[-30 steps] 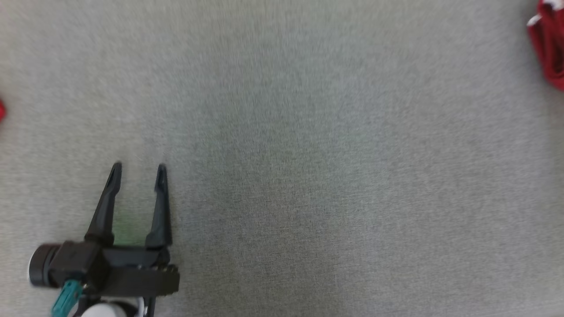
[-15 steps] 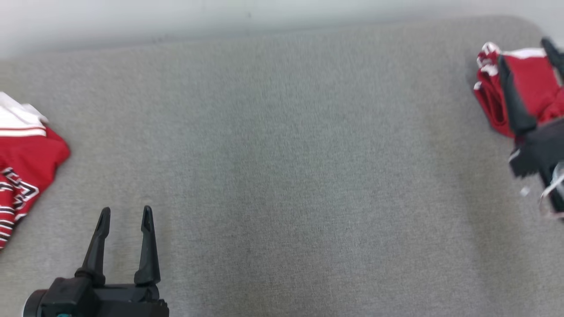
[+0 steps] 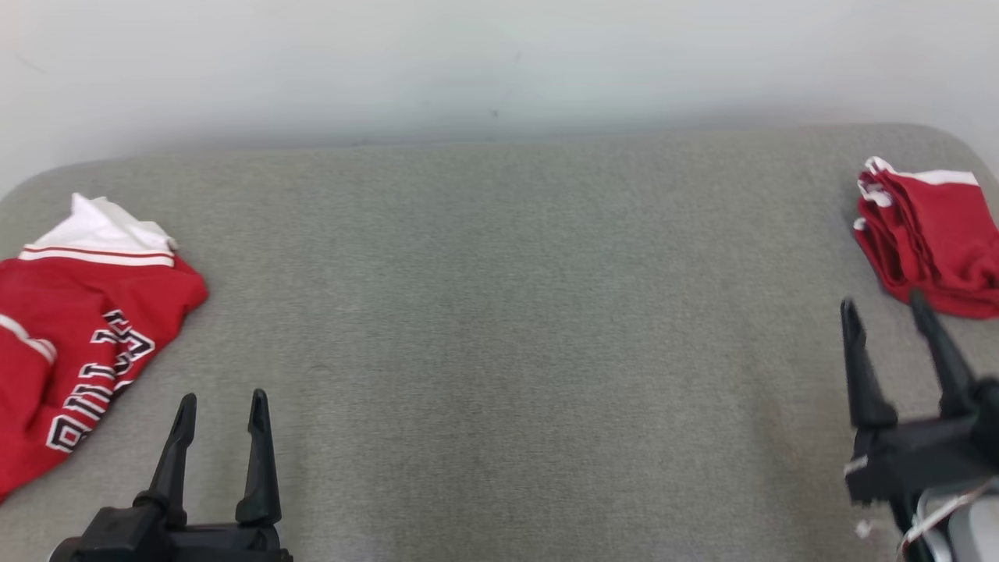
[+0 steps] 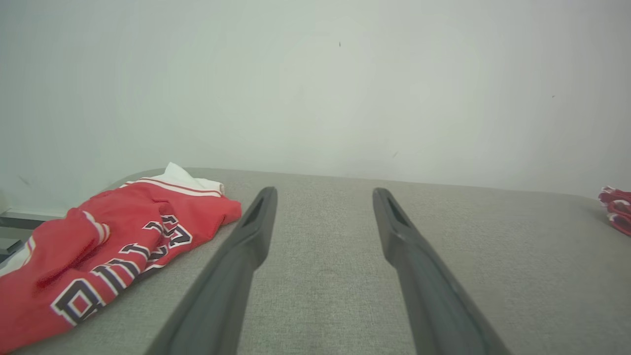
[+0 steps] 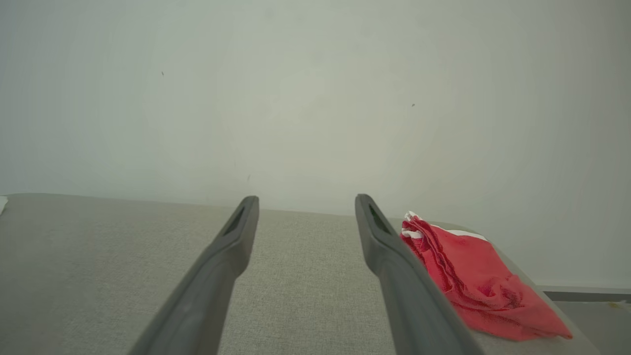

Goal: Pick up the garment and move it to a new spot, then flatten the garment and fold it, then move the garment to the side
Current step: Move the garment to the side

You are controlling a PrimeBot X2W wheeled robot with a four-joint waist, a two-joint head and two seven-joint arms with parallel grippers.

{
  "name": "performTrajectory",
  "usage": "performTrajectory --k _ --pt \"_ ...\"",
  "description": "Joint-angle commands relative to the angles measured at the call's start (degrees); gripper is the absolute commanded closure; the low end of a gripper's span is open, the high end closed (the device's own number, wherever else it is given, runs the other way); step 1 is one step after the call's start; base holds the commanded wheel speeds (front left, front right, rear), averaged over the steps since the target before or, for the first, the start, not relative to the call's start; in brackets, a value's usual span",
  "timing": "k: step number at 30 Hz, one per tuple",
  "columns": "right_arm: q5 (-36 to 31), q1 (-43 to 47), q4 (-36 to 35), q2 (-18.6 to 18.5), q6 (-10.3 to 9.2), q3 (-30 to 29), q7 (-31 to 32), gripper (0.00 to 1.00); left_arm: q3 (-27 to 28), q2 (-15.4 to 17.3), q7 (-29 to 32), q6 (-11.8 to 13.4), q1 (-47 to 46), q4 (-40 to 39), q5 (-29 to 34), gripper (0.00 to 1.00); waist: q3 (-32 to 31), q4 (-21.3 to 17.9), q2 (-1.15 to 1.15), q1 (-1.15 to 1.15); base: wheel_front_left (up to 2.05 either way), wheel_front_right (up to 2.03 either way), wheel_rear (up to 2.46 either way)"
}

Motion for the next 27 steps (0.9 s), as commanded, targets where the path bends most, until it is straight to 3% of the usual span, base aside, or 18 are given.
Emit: performTrajectory --k 1,15,27 --pt "-0.45 1.65 -0.6 0.95 -0.16 -0.43 0.0 0.0 0.36 0.0 -0.03 0.04 0.82 0.16 0.1 0.0 -1.52 1.64 0.0 0.01 0.0 0.0 0.0" --pt "-2.48 13.74 -3.45 9.74 -0.16 -2.81 -0.01 0.0 1.04 -0.01 -0.03 -1.42 2.91 4.22 0.67 0.0 -4.41 3.5 0.0 0.01 0.0 0.0 0.0" --pt "-2.27 13.66 -1.91 11.79 -0.16 -0.05 -0.02 0.0 -1.49 0.0 -0.03 -2.05 2.94 7.26 -0.18 0.0 -6.28 3.8 0.0 0.01 0.0 0.0 0.0"
